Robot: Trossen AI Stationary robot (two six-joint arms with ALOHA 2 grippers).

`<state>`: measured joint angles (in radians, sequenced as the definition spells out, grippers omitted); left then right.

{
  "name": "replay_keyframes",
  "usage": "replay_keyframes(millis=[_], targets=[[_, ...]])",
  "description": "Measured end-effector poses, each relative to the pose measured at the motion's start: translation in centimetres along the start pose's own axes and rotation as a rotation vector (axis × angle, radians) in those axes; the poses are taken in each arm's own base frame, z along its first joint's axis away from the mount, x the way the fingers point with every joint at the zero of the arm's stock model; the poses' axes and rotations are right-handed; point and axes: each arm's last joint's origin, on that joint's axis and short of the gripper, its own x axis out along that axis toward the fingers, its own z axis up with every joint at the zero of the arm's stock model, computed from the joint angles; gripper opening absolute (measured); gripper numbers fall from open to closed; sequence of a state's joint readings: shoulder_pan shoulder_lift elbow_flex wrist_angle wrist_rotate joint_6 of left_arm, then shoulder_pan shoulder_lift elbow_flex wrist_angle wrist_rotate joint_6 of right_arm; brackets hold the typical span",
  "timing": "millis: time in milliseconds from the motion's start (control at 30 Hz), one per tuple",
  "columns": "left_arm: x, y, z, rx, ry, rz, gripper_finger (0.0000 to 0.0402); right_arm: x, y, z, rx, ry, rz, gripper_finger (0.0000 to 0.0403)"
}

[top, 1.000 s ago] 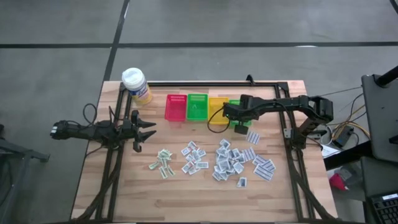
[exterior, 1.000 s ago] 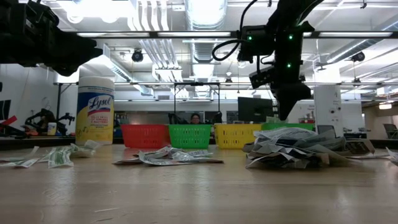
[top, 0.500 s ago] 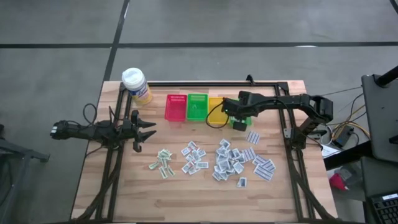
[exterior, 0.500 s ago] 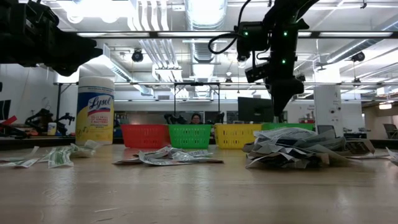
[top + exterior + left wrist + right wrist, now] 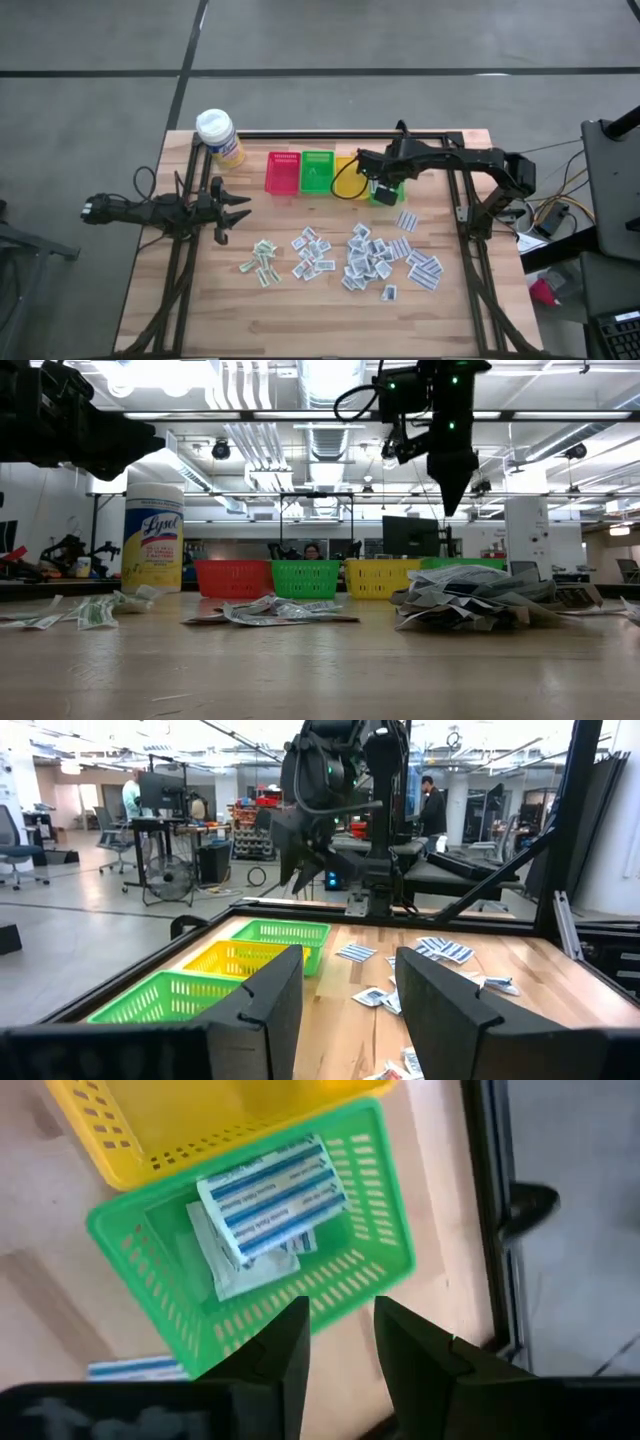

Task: Pick & Place First Aid Supplies
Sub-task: Put the blue bandage into the right green bin

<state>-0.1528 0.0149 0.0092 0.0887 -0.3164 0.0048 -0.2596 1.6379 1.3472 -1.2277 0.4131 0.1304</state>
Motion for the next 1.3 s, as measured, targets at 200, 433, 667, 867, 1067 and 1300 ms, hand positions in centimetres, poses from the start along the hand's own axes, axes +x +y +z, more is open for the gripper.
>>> replay_keyframes(millis=[200, 433, 667, 867, 1067, 1300], targets=[[0.0, 0.0, -0.1, 0.005, 0.008, 0.0, 0.0158, -1.6, -0.5, -0.5, 0.079, 0.063, 0.084, 0.0114], [0.0, 0.0, -0.2, 0.01, 0.021, 0.0, 0.0158, -2.4, 0.1, -2.1, 0.141, 0.163, 0.163, 0.0113], [0.0, 0.0, -0.2, 0.01, 0.022, 0.0, 0.0158, -3.3, 1.7, -3.6, 0.156, 0.192, 0.16, 0.0104], [0.0, 0.0, -0.2, 0.011, 0.024, 0.0, 0.0158, -3.7, 3.4, -4.2, 0.161, 0.187, 0.156, 0.01], [0.0, 0.0, -0.2, 0.011, 0.024, 0.0, 0.0158, -3.0, 4.6, -5.1, 0.22, 0.252, 0.185, 0.0109], [0.0, 0.0, -0.2, 0.009, 0.024, 0.0, 0.0158, -1.7, 5.7, -6.1, 0.285, 0.335, 0.279, 0.0123]])
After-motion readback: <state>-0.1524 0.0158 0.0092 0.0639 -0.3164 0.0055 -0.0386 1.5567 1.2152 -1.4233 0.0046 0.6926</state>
